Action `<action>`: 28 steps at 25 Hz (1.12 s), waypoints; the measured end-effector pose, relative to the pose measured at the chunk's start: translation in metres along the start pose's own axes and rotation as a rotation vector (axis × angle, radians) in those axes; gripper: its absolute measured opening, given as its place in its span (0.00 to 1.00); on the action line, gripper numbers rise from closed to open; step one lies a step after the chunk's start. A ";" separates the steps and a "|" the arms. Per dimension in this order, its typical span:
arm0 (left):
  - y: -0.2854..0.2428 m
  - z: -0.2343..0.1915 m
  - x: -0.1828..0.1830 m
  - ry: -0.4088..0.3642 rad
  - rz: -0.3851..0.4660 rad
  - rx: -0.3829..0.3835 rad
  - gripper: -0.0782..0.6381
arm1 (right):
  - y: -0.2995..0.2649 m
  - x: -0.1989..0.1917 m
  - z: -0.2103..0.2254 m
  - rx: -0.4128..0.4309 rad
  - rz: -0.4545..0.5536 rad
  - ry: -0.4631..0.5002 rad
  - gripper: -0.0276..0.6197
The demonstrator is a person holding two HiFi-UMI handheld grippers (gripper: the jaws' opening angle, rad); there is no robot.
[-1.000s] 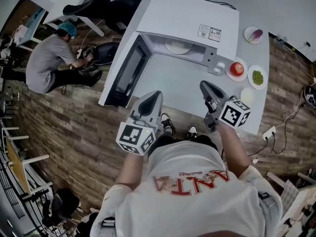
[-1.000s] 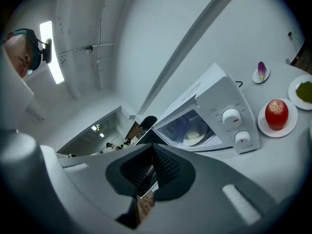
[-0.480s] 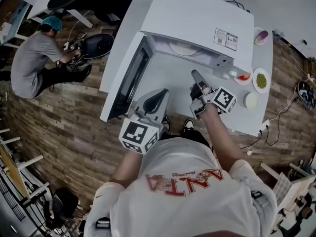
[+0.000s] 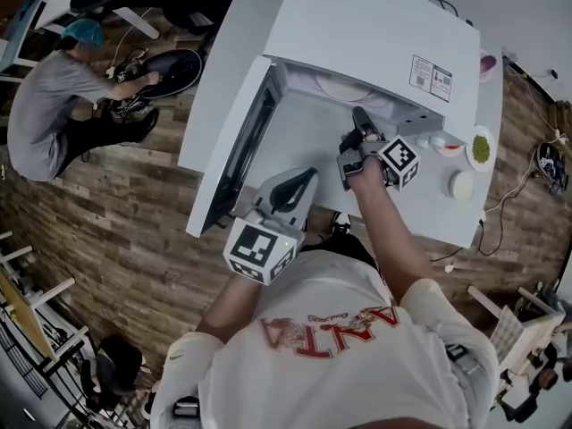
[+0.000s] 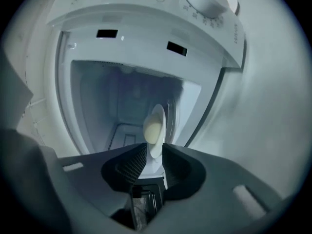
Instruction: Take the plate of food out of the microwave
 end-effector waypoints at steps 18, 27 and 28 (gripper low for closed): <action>-0.002 -0.017 -0.006 0.016 -0.024 0.004 0.12 | -0.036 0.006 0.016 -0.085 0.054 -0.064 0.11; 0.000 -0.009 -0.004 -0.001 -0.023 0.011 0.12 | -0.022 0.006 0.015 -0.095 0.010 -0.062 0.07; 0.000 -0.008 -0.003 0.000 -0.023 0.010 0.12 | -0.020 0.006 0.016 -0.095 0.007 -0.063 0.07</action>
Point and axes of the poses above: the fingertips, and each gripper's own axes: y backward along the fingers, z to its right, x out of its top, the point moved 9 cm from there along y, backward along the fingers, and after that the axes turned 6 degrees about x, right-handed, at the moved point
